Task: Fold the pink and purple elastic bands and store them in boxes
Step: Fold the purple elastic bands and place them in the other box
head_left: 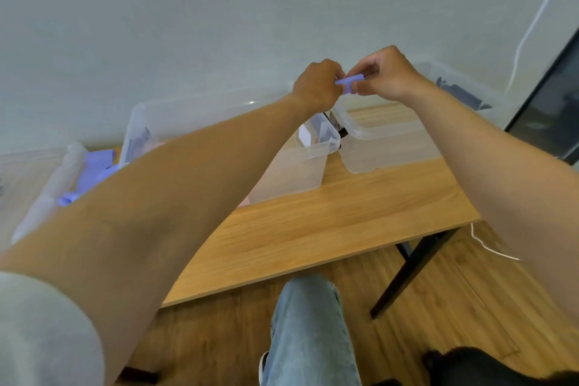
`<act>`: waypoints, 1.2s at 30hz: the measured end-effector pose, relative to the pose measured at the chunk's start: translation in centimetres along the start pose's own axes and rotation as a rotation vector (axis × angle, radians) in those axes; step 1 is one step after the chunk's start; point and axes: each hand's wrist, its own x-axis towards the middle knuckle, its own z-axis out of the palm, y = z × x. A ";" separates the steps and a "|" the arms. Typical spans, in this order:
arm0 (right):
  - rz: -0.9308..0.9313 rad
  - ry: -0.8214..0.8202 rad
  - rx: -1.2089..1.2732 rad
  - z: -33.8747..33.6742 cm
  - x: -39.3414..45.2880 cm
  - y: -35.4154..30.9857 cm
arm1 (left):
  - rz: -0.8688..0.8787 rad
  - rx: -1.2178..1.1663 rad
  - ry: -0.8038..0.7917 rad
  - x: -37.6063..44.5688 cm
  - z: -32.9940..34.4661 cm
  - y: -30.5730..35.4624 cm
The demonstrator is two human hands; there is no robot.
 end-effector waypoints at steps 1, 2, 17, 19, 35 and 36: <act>0.014 -0.015 0.015 -0.2 0.6 0.7 | -0.002 0.013 -0.006 0.7 0.4 0.2; 0.028 -0.032 0.024 -0.4 1.1 1.5 | -0.005 0.025 -0.017 1.4 0.9 0.3; 0.325 -0.325 0.006 2.1 8.1 7.0 | -0.016 0.465 -0.237 7.6 6.2 1.9; 0.369 -0.318 0.040 2.6 8.8 7.4 | -0.015 0.473 -0.254 7.8 6.9 1.9; 0.426 -0.167 -0.251 6.9 11.3 8.4 | -0.044 0.752 -0.569 7.9 8.6 2.3; 0.402 -0.134 -0.300 7.0 11.2 8.3 | -0.034 0.782 -0.582 7.8 8.7 2.4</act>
